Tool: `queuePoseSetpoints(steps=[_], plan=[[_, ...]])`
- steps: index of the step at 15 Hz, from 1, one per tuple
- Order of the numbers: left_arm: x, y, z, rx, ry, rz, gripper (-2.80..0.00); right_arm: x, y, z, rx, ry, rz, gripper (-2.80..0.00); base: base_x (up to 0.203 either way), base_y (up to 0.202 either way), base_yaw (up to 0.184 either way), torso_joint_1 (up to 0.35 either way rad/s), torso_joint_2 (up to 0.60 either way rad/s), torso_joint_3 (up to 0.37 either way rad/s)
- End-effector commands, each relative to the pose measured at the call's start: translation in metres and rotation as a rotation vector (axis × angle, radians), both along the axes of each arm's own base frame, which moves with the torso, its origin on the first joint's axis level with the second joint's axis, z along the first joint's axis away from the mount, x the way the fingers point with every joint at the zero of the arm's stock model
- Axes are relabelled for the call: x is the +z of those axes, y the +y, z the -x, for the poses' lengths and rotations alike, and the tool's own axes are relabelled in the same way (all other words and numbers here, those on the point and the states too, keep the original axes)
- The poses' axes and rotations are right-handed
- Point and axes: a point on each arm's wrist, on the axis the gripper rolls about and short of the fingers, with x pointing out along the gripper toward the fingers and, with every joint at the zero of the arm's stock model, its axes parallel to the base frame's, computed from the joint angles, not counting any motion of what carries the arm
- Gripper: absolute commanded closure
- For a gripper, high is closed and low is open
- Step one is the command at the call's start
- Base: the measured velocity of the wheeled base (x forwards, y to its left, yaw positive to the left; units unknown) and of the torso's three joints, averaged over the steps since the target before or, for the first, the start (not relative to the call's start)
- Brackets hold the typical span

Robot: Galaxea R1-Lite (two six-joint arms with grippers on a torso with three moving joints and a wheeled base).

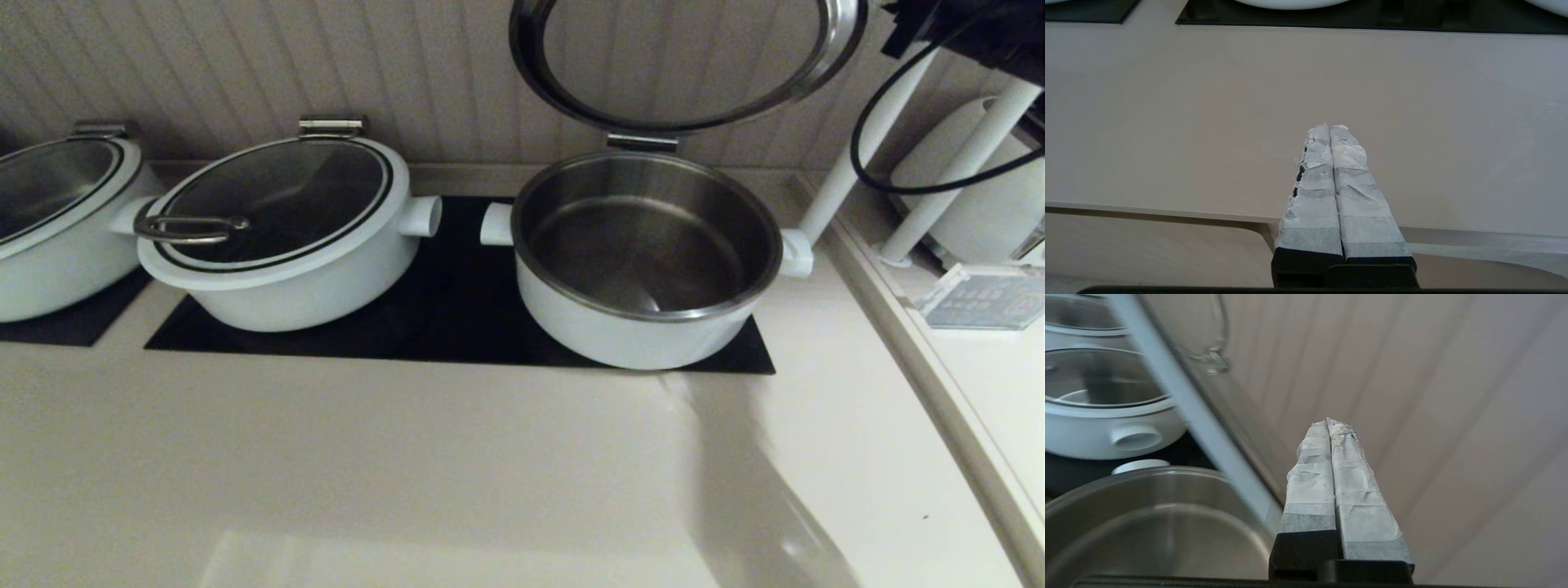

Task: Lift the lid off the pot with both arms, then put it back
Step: Close the pot lid

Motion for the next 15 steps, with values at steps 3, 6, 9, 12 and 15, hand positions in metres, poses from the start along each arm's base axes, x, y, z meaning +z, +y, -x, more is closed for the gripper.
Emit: queuePoseSetpoints(steps=[3,6,9,12,15], plan=[[0.0,0.0,0.0,0.001,-0.001,0.001,0.0,0.007,0.002,0.011,0.029,-0.015,0.019,0.0,0.0,0.0,0.0,0.0,0.0,0.0],[0.0,0.0,0.0,0.001,-0.001,0.001,0.0,0.002,0.003,0.018,0.057,0.013,0.036,0.0,0.0,0.0,0.0,0.0,0.0,0.0],[0.0,0.0,0.0,0.001,-0.001,0.001,0.0,-0.007,0.003,0.025,0.085,0.06,0.05,0.0,0.0,0.0,0.0,0.0,0.0,0.0],[0.0,0.0,0.0,0.001,-0.001,0.001,0.0,-0.02,0.004,0.033,0.093,0.083,0.085,0.0,0.0,0.0,0.0,0.0,0.0,0.0],[0.0,0.0,0.0,0.001,-0.001,0.001,0.0,-0.031,0.006,0.043,0.107,0.099,0.115,0.0,0.0,0.0,0.0,0.0,0.0,0.0]])
